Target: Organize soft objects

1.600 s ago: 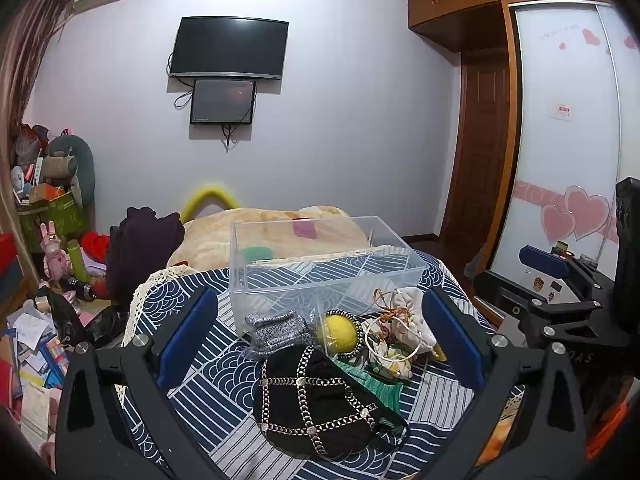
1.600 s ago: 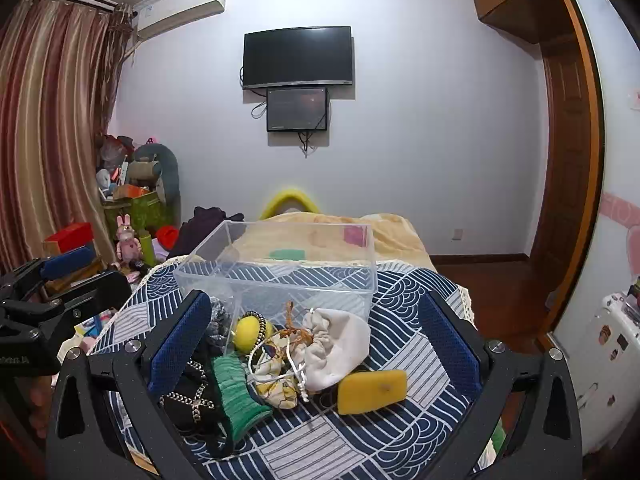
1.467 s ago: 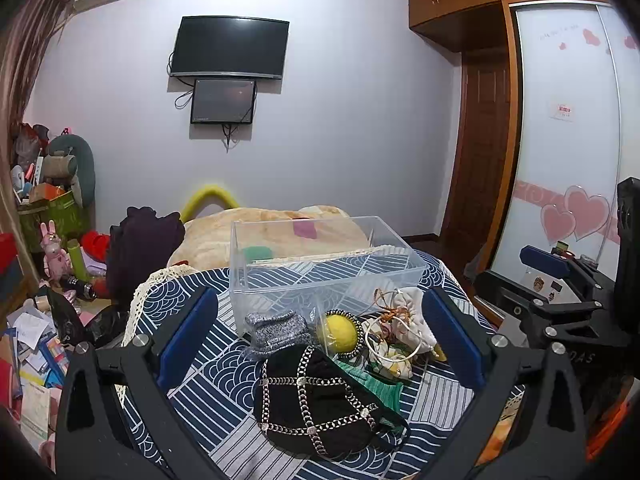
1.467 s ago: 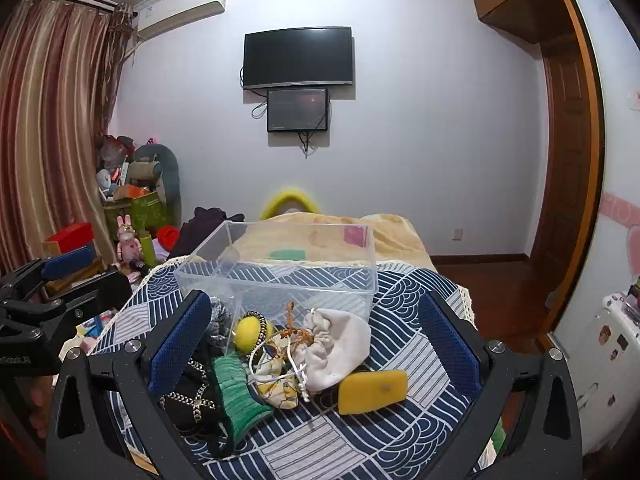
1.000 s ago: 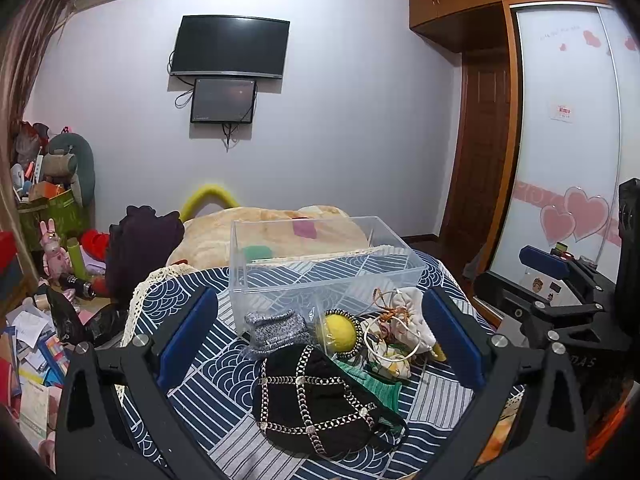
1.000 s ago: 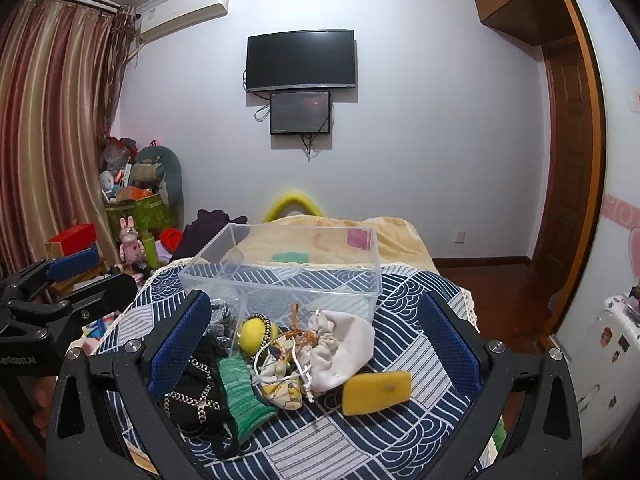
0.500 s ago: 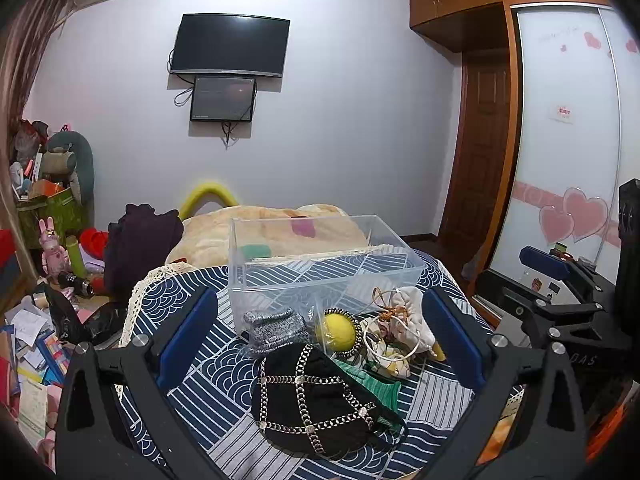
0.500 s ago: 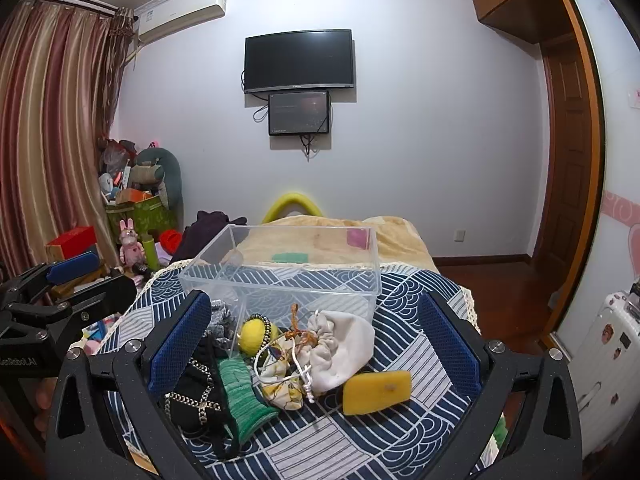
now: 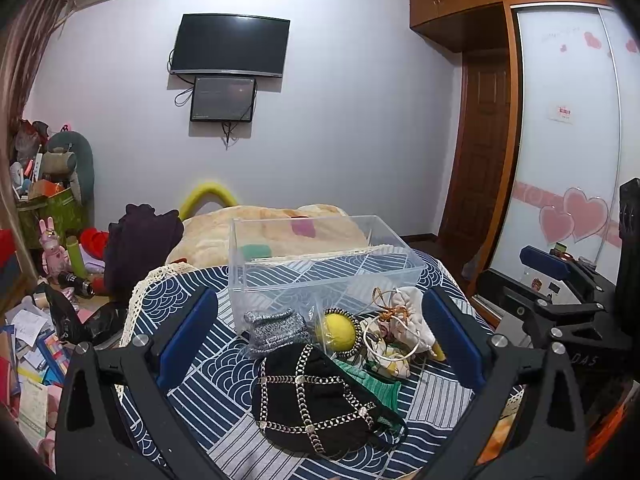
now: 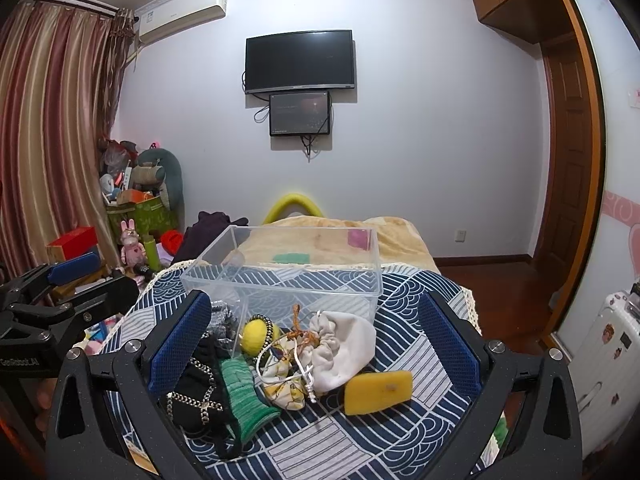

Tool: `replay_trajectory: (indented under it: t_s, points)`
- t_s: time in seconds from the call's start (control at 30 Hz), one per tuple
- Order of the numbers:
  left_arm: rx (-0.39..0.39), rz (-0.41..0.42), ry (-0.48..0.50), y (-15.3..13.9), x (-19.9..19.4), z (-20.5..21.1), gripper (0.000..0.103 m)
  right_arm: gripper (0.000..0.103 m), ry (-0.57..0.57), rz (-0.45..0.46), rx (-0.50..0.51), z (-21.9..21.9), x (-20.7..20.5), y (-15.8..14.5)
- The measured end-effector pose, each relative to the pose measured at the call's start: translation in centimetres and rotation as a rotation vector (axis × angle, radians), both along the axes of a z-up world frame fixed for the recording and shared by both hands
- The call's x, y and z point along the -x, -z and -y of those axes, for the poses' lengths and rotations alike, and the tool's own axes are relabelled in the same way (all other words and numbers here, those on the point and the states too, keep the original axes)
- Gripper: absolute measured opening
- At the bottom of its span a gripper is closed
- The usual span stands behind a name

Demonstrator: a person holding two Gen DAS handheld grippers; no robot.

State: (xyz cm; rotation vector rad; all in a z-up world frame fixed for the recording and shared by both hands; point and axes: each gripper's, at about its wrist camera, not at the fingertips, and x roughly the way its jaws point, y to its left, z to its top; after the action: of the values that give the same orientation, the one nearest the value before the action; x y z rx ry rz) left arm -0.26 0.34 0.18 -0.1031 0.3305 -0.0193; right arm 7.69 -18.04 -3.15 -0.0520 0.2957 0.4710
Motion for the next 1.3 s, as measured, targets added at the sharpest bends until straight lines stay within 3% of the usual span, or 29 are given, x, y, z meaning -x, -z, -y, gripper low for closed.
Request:
replay_trajectory:
  t_s: [0.6, 0.87, 0.97, 1.07, 1.3]
  points:
    - [-0.01, 0.014, 0.009, 0.0, 0.2, 0.2, 0.103, 0.103, -0.007, 0.013, -0.004, 0.1, -0.1, -0.1]
    - [0.008, -0.002, -0.001, 0.9, -0.5, -0.5, 0.1, 0.1, -0.018, -0.034, -0.018, 0.6, -1.5, 1.2]
    - [0.034, -0.037, -0.001, 1.7, -1.4, -1.1, 0.089, 0.095, -0.017, -0.069, -0.008, 0.7, -2.3, 2.0]
    - [0.05, -0.098, -0.001, 3.0, -2.6, -1.6, 0.087, 0.09, -0.02, -0.113, -0.001, 0.8, -3.0, 2.9]
    - [0.094, -0.232, 0.024, 6.6, -5.0, -2.0, 0.087, 0.089, 0.025, -0.198, 0.053, 1.6, -4.3, 5.8]
